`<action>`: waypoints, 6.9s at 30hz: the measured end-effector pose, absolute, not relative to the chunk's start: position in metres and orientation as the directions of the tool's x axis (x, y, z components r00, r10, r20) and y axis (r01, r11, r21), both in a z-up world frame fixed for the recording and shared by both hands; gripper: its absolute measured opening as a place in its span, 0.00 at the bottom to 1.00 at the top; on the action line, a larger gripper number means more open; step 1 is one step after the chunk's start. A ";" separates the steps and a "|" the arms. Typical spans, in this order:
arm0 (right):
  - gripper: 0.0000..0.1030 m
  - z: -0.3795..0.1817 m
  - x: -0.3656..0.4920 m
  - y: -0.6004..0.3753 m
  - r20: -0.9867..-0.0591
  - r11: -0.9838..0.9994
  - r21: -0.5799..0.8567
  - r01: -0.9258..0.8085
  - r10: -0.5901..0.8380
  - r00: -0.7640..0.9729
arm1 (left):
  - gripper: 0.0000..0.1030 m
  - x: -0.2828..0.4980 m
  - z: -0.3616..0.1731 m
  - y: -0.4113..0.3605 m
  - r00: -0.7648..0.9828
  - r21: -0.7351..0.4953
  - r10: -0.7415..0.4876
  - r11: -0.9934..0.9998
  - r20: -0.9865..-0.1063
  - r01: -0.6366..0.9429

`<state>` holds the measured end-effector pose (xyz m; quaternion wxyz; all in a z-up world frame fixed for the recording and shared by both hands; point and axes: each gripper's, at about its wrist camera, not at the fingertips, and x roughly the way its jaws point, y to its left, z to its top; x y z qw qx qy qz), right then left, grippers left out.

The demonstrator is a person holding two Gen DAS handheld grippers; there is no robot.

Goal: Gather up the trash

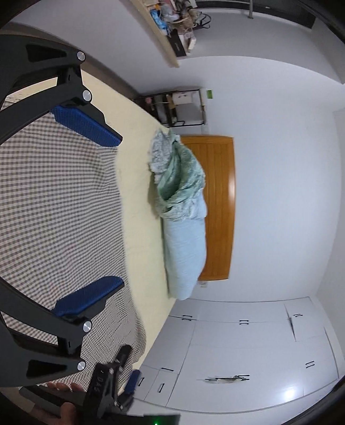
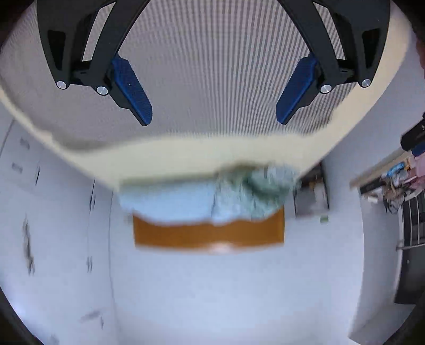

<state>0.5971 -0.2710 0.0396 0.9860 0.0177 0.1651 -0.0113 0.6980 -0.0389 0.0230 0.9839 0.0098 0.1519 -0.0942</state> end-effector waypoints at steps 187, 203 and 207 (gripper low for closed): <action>0.92 -0.033 0.036 -0.261 -0.300 0.999 -0.021 0.047 -0.051 0.953 | 0.93 0.003 -0.028 -0.071 0.985 0.021 -0.118 0.992 -0.129 0.122; 0.92 -0.037 0.041 -0.264 -0.322 0.999 -0.012 0.039 -0.041 0.946 | 0.93 0.009 -0.030 -0.076 0.980 0.017 -0.122 0.992 -0.156 0.126; 0.92 -0.041 0.052 -0.266 -0.341 0.999 0.005 0.043 -0.038 0.939 | 0.93 0.032 -0.035 -0.068 0.974 -0.014 -0.113 0.994 -0.195 0.113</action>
